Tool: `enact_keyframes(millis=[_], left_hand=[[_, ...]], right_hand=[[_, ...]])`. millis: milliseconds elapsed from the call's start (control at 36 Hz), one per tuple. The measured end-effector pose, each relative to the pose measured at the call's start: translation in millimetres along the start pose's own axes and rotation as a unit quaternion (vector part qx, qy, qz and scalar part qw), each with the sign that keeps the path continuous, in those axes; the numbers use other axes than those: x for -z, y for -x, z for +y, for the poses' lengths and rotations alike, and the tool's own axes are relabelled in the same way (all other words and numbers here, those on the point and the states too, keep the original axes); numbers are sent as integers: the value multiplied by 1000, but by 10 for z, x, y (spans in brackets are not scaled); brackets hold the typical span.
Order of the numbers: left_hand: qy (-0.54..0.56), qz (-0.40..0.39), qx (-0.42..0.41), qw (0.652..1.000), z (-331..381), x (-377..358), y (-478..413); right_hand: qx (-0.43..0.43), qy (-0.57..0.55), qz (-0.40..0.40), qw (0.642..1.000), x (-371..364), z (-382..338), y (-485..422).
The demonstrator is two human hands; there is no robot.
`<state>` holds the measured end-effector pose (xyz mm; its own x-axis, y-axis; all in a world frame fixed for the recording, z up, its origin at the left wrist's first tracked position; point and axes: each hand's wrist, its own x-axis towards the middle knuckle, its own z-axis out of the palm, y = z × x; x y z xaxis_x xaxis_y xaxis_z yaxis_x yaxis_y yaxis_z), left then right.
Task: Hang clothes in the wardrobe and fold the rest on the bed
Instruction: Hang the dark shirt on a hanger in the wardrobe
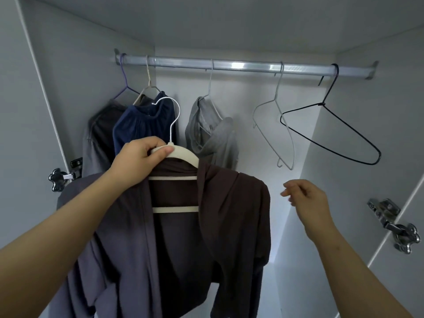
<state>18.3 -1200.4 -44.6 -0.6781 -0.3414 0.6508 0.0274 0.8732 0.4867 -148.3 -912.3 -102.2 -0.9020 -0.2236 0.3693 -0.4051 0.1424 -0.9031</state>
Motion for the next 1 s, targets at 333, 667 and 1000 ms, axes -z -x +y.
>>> enact_keyframes(millis=[333, 667, 1000], left_hand=[[-22, 20, 9, 1000, -31, 68, 24], [43, 94, 23, 994, -11, 1, 6], [65, 8, 3, 998, 295, -410, -7]], right_hand=[[-40, 35, -59, 997, -89, 101, 65], [-152, 64, 93, 982, 64, 294, -25], [273, 320, -97, 902, -311, -373, 117]])
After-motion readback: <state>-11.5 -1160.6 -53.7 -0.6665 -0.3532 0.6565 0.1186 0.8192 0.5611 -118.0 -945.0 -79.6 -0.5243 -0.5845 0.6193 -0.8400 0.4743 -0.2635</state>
